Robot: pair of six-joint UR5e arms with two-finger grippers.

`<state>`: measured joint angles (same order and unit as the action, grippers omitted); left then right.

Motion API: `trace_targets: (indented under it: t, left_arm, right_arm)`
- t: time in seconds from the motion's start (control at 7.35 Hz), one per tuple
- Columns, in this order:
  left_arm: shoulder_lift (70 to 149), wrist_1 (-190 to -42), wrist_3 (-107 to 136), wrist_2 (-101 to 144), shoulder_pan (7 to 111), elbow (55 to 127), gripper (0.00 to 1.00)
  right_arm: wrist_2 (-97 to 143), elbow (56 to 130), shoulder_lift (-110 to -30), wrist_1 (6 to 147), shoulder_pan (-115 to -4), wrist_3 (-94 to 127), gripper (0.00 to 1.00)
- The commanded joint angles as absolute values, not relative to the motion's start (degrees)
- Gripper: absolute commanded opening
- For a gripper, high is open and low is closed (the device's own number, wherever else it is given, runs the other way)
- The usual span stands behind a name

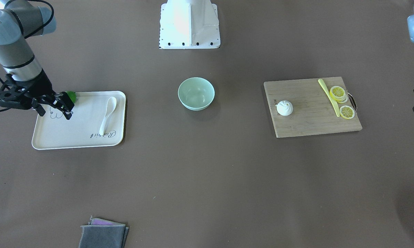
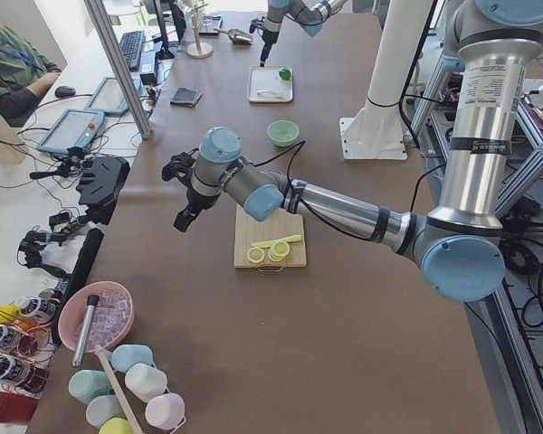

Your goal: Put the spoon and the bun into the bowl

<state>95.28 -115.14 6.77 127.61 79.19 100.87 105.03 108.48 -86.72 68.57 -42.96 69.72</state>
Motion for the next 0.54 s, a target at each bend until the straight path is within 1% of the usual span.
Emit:
trace_targets:
  t: [0.0, 0.27, 0.41]
  left_arm:
    - [95.27, -115.14, 6.77, 127.62, 79.1, 100.55, 0.98]
    - [95.19, -115.14, 6.77, 127.62, 79.1, 100.46, 0.98]
    - [95.19, -115.14, 6.77, 127.53, 79.1, 100.46, 0.98]
  right_arm:
    - [103.01, 107.93, -84.39, 68.55, -38.16, 71.02, 0.64]
    - [101.17, 107.58, -83.5, 68.73, -35.69, 71.1, 0.64]
    - [101.08, 107.14, -83.5, 68.82, -35.25, 71.1, 0.61]
